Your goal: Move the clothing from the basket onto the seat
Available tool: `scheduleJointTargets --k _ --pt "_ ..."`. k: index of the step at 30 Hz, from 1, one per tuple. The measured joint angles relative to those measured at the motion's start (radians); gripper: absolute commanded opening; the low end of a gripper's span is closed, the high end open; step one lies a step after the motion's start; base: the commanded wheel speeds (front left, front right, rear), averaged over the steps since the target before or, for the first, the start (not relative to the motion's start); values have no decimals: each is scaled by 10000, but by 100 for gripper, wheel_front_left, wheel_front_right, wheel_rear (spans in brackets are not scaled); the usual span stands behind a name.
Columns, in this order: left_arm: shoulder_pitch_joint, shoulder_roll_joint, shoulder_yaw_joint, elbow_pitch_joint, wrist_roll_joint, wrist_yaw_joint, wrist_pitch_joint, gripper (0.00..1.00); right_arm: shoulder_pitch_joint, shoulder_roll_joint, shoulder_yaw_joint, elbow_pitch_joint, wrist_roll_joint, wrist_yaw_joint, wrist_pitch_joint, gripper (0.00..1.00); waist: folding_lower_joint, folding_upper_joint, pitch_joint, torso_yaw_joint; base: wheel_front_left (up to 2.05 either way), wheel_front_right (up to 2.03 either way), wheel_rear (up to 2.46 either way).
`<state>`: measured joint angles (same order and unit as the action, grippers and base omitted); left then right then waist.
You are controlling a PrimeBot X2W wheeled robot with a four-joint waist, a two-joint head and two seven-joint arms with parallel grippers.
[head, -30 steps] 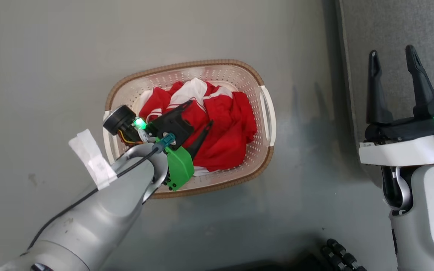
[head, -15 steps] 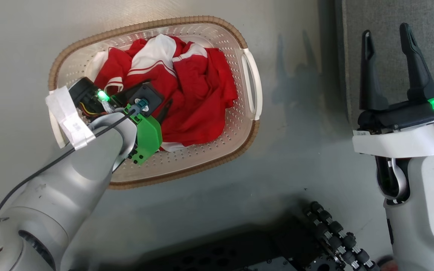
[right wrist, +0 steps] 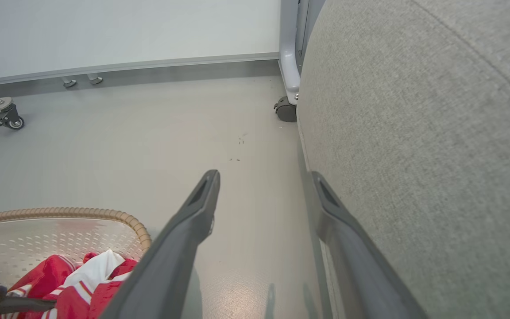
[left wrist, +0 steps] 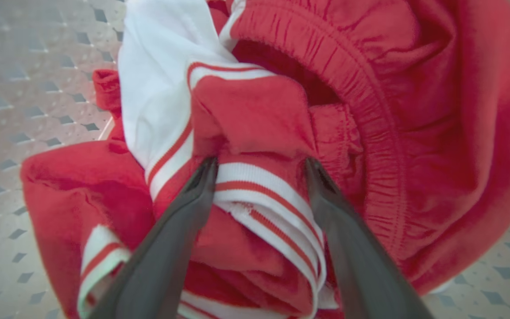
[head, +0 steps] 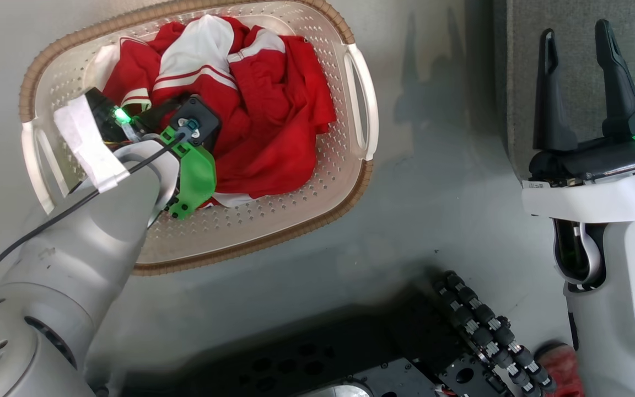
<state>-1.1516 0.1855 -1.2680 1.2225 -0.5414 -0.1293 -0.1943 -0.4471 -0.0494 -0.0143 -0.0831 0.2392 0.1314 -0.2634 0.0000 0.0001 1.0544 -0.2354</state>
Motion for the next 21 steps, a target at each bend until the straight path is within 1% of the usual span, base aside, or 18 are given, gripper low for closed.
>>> scheduleJointTargets --k 6,7,8,9,10,17,21 --pt "146 -73 -79 -230 -63 0 295 100 -33 2 -2 -12 -17 0 0 100 0 0 160 10 0 0 0" --pt "173 -69 -92 -288 -59 0 391 88 -44 0 -2 -12 -17 0 0 100 0 0 173 18 0 0 0" --pt "195 -61 -107 -370 -48 0 435 33 -51 0 -2 -12 -21 0 0 100 0 0 185 23 0 0 0" --pt "199 -52 -111 -426 -31 0 454 7 -57 2 -2 -12 -23 0 0 100 0 0 194 25 0 0 0" --pt "198 -35 -119 -456 -29 0 491 0 -65 2 4 -12 -29 0 0 100 0 0 201 29 0 0 0" --pt "200 -25 -136 -395 -13 0 255 0 -137 2 42 46 -58 0 0 100 0 0 107 70 0 0 0" --pt "395 -140 -136 -389 -2 0 -59 0 -140 -6 -136 205 196 0 0 100 0 0 -156 117 0 0 0"
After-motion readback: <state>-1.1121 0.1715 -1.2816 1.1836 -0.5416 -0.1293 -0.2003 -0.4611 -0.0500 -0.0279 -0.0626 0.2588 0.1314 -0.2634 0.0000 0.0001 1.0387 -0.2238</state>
